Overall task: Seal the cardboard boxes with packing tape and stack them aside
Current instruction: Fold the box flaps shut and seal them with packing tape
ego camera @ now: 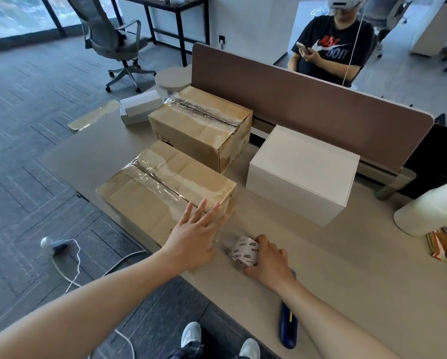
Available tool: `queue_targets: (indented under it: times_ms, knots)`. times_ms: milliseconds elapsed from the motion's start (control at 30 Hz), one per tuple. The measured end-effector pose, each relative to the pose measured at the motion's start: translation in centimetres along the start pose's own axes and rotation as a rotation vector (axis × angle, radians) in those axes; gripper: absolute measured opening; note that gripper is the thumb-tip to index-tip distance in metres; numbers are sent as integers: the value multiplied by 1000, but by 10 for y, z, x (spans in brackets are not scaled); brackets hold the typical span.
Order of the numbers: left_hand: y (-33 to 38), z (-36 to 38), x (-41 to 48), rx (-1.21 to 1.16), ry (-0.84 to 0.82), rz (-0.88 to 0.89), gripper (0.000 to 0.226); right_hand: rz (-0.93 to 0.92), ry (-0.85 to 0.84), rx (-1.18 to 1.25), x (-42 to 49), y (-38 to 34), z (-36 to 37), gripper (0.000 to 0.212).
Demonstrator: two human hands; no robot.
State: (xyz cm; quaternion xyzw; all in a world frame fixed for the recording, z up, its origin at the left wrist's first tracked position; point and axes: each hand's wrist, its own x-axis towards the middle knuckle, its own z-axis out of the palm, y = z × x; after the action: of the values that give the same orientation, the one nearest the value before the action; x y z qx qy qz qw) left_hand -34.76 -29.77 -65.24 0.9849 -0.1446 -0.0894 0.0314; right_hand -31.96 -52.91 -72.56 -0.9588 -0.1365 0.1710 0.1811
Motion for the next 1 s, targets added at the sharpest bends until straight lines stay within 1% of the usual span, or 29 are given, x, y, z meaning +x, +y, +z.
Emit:
queue_targets:
  times_ms: [67, 100, 133, 233, 267, 300, 367, 433, 533, 600, 667, 700, 800, 900, 1000]
  knots:
    - [27, 9, -9, -280, 218, 6, 64, 10, 5, 123, -6, 7, 6, 72]
    - [40, 14, -14, -447, 290, -41, 57, 9, -3, 170, -8, 10, 8, 69]
    - [53, 17, -17, -605, 312, -135, 48, 4, -10, 202, -10, 13, 9, 67]
    - [73, 24, -17, -1089, 204, -588, 23, 16, -25, 254, -16, 16, 5, 64]
    - [74, 30, -14, -1217, 162, -722, 23, 17, -28, 254, -16, 16, 4, 65]
    - [73, 36, -10, -1308, 118, -804, 28, 19, -30, 252, -18, 16, 3, 65]
    - [73, 49, -1, -1447, 69, -836, 41, 4, -11, 253, -19, 15, 3, 64]
    - [80, 56, 9, -1580, 51, -812, 40, 3, -9, 247, -20, 14, 3, 65]
    - [90, 62, 20, -1633, 94, -847, 36, 45, -33, 252, -26, 21, 1, 73]
    - [95, 64, 23, -1632, 121, -889, 28, 101, -13, 218, -36, 38, 4, 76]
    - [99, 65, 24, -1606, 123, -949, 17, 216, -12, 102, -51, 58, 5, 72]
    - [99, 68, 24, -1592, 126, -955, 14, 290, -40, 73, -59, 66, 5, 73]
    - [96, 70, 30, -1593, 107, -928, 7, 456, -160, 130, -79, 87, 11, 81]
    - [93, 69, 35, -1641, 116, -909, 7, 494, -195, 183, -85, 97, 17, 75]
    - [90, 71, 38, -1669, 147, -891, 16, 480, -186, 203, -81, 100, 17, 59]
